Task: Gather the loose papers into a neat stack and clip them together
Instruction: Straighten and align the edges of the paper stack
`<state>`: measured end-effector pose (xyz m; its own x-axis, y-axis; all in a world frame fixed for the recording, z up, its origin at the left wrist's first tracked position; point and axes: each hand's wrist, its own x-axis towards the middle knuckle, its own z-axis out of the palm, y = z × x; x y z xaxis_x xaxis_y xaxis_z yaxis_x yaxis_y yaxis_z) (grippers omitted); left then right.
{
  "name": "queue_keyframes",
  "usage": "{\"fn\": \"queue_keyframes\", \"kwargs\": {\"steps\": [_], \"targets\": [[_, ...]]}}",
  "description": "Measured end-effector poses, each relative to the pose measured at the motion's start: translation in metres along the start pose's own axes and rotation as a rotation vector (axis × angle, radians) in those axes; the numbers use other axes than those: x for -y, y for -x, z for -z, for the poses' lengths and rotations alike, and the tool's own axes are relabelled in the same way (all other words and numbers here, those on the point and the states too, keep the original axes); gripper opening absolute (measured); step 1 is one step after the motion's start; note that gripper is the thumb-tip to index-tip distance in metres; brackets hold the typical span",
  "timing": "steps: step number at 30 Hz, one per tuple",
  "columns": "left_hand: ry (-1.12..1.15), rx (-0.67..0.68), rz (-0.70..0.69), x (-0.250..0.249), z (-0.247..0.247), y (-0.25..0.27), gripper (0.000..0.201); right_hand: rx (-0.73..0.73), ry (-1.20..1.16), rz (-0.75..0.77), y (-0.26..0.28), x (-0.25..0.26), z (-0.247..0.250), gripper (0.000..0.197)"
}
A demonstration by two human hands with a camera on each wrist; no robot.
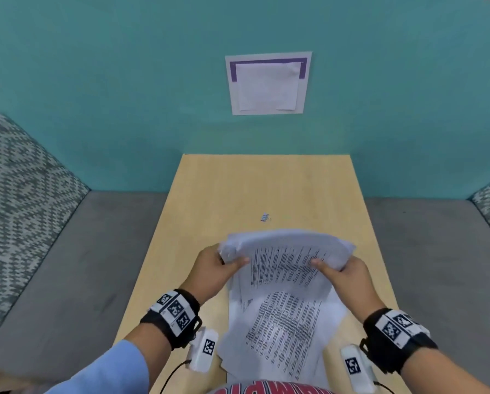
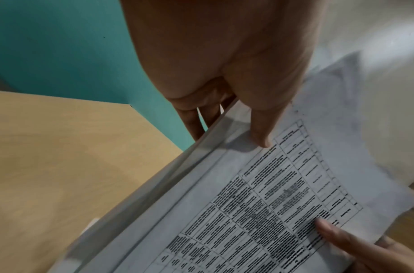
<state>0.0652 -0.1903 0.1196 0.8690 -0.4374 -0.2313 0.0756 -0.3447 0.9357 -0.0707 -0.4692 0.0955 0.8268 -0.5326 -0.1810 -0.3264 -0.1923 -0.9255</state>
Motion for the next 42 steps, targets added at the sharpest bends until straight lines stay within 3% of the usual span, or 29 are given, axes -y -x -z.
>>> {"fn": "queue_keyframes", "kwargs": {"steps": [1, 3, 5, 8, 12, 16, 19, 22, 25, 30, 35, 39, 42], "targets": [[0.018, -0.007, -0.021, -0.006, 0.002, -0.002, 0.026, -0.007, -0.045, 0.034, -0.001, 0.006, 0.002, 0.013], [0.08, -0.026, -0.082, -0.015, 0.006, -0.005, 0.021, -0.032, -0.137, 0.085, 0.001, 0.019, 0.008, 0.02], [0.146, -0.018, -0.113, -0.023, 0.011, -0.005, 0.029, -0.029, -0.211, 0.148, 0.004, 0.023, 0.015, 0.026], [0.117, 0.019, -0.082, -0.012, 0.015, -0.005, 0.032, 0.038, -0.205, 0.156, 0.006, 0.01, 0.017, 0.031], [-0.024, 0.028, -0.112, 0.0, 0.012, -0.005, 0.012, 0.145, -0.137, 0.139, 0.005, 0.0, 0.011, 0.011], [0.027, 0.001, -0.207, -0.017, 0.017, -0.003, 0.004, 0.043, -0.2, 0.15, 0.004, 0.014, 0.015, 0.01], [0.068, -0.043, -0.25, -0.026, 0.019, 0.0, 0.015, -0.006, -0.296, 0.17, 0.011, 0.022, 0.019, 0.017], [0.008, 0.044, -0.152, -0.014, 0.016, 0.004, 0.031, 0.082, -0.231, 0.161, 0.018, 0.01, 0.014, 0.024], [-0.111, 0.119, -0.114, -0.001, 0.008, 0.005, 0.017, 0.136, -0.205, 0.093, 0.018, -0.005, 0.006, 0.022], [0.008, -0.002, -0.234, -0.026, 0.01, 0.005, 0.006, 0.007, -0.222, 0.043, 0.01, 0.015, 0.013, 0.025], [-0.021, 0.005, -0.204, -0.021, 0.016, 0.006, 0.036, 0.091, -0.235, 0.142, 0.012, 0.014, 0.014, 0.027], [-0.218, 0.04, -0.226, -0.018, 0.019, 0.004, 0.033, 0.118, -0.077, 0.105, 0.012, -0.003, 0.005, 0.013], [-0.605, 0.04, -0.349, -0.041, 0.024, 0.003, 0.02, 0.104, -0.081, 0.099, 0.014, 0.009, 0.002, 0.03]]}}
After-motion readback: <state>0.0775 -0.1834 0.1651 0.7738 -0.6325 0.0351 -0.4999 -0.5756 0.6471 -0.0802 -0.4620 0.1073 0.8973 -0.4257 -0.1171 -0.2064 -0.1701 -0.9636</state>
